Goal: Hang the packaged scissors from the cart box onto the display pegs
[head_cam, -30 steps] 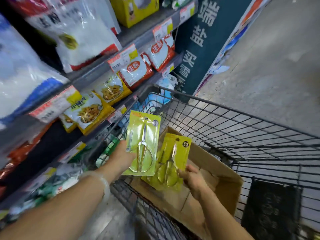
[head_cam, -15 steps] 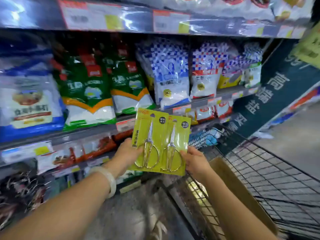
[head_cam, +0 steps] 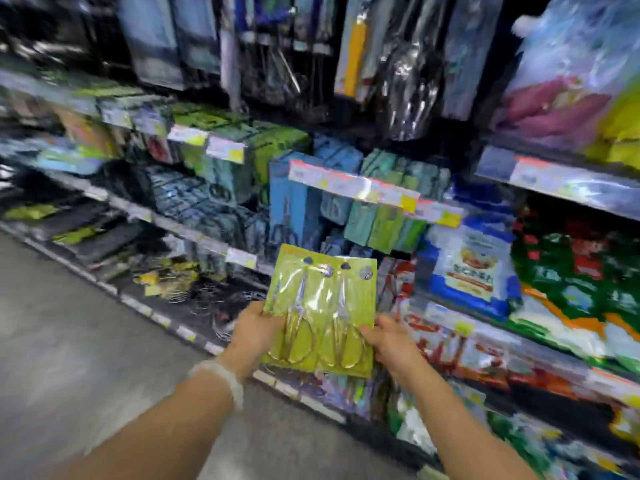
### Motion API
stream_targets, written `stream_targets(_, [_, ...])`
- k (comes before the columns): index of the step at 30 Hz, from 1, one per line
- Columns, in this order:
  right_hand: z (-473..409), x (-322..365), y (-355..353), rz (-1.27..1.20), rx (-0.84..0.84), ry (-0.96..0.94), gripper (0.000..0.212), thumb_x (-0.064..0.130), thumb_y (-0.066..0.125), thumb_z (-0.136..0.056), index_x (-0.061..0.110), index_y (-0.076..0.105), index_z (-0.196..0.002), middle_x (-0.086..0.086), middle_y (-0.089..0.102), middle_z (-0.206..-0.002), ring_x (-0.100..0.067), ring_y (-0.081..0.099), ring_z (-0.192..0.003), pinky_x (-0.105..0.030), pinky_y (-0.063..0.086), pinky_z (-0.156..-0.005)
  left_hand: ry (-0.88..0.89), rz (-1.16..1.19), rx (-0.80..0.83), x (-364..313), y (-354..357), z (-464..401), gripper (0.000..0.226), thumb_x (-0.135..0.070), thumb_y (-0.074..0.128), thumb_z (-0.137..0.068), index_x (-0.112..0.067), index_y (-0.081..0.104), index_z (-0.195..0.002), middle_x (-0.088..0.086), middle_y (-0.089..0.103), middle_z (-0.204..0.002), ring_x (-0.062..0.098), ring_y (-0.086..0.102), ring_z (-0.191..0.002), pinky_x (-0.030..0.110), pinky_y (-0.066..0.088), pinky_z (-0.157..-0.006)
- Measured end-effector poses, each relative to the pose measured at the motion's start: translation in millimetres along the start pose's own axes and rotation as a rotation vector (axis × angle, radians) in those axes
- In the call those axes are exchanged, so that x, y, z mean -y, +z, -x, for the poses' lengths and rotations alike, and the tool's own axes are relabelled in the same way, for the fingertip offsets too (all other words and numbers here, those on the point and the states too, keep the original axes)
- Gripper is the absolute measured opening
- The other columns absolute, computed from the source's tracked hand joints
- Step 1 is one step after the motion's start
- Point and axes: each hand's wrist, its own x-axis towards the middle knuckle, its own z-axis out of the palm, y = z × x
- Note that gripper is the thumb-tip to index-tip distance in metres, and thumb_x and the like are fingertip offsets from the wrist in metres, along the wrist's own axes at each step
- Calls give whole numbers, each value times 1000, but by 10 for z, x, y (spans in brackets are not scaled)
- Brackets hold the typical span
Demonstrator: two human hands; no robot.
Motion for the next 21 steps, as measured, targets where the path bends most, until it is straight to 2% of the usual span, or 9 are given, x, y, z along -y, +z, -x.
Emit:
stream_targets(2, [-157,189,529,32,118,-20,5,4,66,-79,6,63,-83,4,65,-61,-9,59,-55,-19,49,-55,-40,28,-103,139,-461,-117,7,-17,69,-80,-18,62,-78,-7,56,-65,20,57,-77,24,41,-69])
stream_targets(4, [-293,338,1009,49,210,-16,19,9,68,-71,2,63,-87,-3,68,-69,-11,63,-57,-24,53,-56,-73,82,-166,242,-863,-206,11,-16,69,-79,-19,62,-71,4,64,-74,23,60,-82,28,46,-72])
stream_targets(6, [-474,402,1427,63,290,-19,38,15,66,-67,-3,61,-100,-12,71,-86,-21,67,-72,-39,59,-72,-117,121,-217,329,-1209,-297,10,-16,70,-77,-12,67,-85,11,67,-91,26,63,-91,32,49,-80])
stream_targets(8, [-633,461,1821,48,344,-6,30,9,64,-75,-1,60,-102,-11,73,-86,-23,68,-74,-44,58,-75,-115,166,-254,413,-1505,-431,28,-17,71,-75,-8,67,-100,11,67,-99,26,63,-95,32,49,-84])
stream_targets(10, [-769,568,2196,13,387,-6,15,-4,54,-87,4,61,-98,-3,73,-74,-15,68,-62,-32,58,-63,-126,183,-282,476,-1752,-619,17,-9,66,-81,-7,65,-98,11,64,-91,24,60,-85,27,47,-75])
stream_targets(13, [-1066,754,2674,19,415,-16,18,-4,53,-89,3,60,-104,-13,69,-90,-24,64,-77,-43,52,-83,-141,220,-274,461,-2076,-991,12,-2,62,-85,-13,60,-80,0,60,-72,12,55,-65,20,48,-55])
stream_targets(15, [-1307,927,2941,13,411,-12,21,-4,56,-87,2,59,-107,-15,68,-95,-27,62,-83,-50,48,-91,-136,206,-248,428,-2306,-1332,7,-10,67,-84,-10,63,-90,1,64,-78,13,58,-69,25,50,-59])
stream_targets(17, [-1547,1094,3165,17,408,-11,17,-3,56,-88,5,59,-102,-12,68,-91,-26,62,-81,-50,48,-91,-118,198,-227,343,-2539,-1668,17,-15,69,-83,-12,63,-100,-1,66,-83,13,59,-70,25,48,-58])
stream_targets(21, [-1991,1374,3549,38,394,-25,11,0,55,-90,10,58,-92,-12,67,-93,-26,62,-84,-48,49,-90,-107,207,-195,196,-2907,-2195,11,-13,71,-82,-18,64,-89,-1,67,-81,15,62,-69,25,49,-59])
